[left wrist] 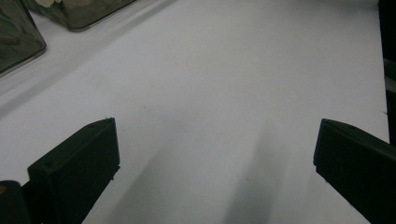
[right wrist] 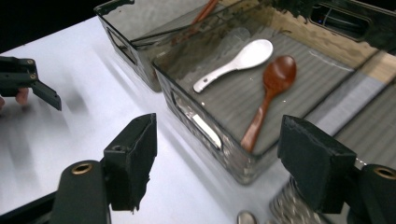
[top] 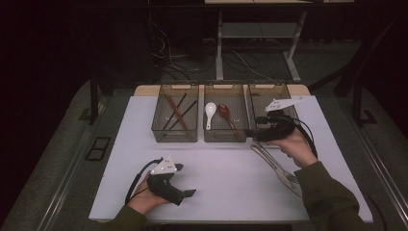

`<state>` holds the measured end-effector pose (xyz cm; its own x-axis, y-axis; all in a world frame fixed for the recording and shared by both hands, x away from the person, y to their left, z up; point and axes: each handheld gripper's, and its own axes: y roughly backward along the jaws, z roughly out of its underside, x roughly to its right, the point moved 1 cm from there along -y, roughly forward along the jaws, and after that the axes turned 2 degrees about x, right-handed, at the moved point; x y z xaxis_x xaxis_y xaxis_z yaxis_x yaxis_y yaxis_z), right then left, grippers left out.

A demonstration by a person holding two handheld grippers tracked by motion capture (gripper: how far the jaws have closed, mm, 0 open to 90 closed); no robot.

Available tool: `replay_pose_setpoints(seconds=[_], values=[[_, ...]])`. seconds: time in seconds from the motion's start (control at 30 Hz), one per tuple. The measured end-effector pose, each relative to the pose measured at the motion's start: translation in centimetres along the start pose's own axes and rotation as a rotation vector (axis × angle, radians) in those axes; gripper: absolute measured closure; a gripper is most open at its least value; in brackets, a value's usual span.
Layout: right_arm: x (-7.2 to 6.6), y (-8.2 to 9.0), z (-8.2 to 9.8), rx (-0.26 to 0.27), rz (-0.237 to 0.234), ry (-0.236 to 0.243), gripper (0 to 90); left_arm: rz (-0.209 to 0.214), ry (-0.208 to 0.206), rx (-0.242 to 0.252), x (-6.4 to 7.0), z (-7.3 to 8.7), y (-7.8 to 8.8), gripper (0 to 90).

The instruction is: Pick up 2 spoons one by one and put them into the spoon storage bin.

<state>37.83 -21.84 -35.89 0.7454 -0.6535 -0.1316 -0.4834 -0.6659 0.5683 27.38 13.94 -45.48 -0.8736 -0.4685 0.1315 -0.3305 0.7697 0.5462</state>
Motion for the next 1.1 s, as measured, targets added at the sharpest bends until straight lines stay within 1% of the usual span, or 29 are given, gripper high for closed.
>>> replay_pose_setpoints(seconds=[0.07, 0.13, 0.17, 0.27, 0.43, 0.6, 0.77, 0.83, 1.03, 1.1], values=[[0.0, 0.3, 0.8, 0.01, 0.002, -0.008, 28.1, -0.001, 0.001, 0.0, 0.0, 0.0, 0.0, 0.0], [0.0, 0.6, 1.5, 0.007, 0.005, -0.017, 28.7, -0.002, -0.001, -0.001, 0.0, 0.0, 0.0, 0.0], [0.0, 0.7, 1.9, 0.008, 0.002, -0.021, 30.3, -0.003, -0.001, -0.001, 0.0, 0.0, 0.0, 0.0], [0.0, 1.1, 2.9, -0.008, 0.003, -0.025, 30.6, -0.005, -0.004, -0.002, 0.0, 0.0, 0.1, 0.0], [0.2, 2.2, 4.4, -0.004, 0.017, -0.036, 32.4, -0.006, -0.006, 0.002, 0.1, -0.1, 0.1, 0.0], [0.3, 3.3, 5.8, -0.007, 0.014, -0.054, 34.6, -0.011, -0.011, -0.001, 0.1, -0.1, 0.2, 0.0], [0.4, 4.4, 6.9, -0.009, 0.014, -0.062, 41.4, -0.015, -0.011, -0.002, 0.1, -0.1, 0.2, 0.0], [0.3, 4.7, 7.4, -0.013, 0.017, -0.053, 45.3, -0.014, -0.01, -0.001, 0.1, -0.1, 0.2, 0.0], [0.2, 5.4, 9.0, -0.058, 0.03, -0.048, 57.8, -0.011, -0.011, -0.001, 0.2, -0.1, 0.2, 0.0], [0.2, 5.5, 9.4, -0.074, 0.046, -0.048, 61.1, -0.013, -0.01, 0.002, 0.2, -0.1, 0.2, 0.0]])
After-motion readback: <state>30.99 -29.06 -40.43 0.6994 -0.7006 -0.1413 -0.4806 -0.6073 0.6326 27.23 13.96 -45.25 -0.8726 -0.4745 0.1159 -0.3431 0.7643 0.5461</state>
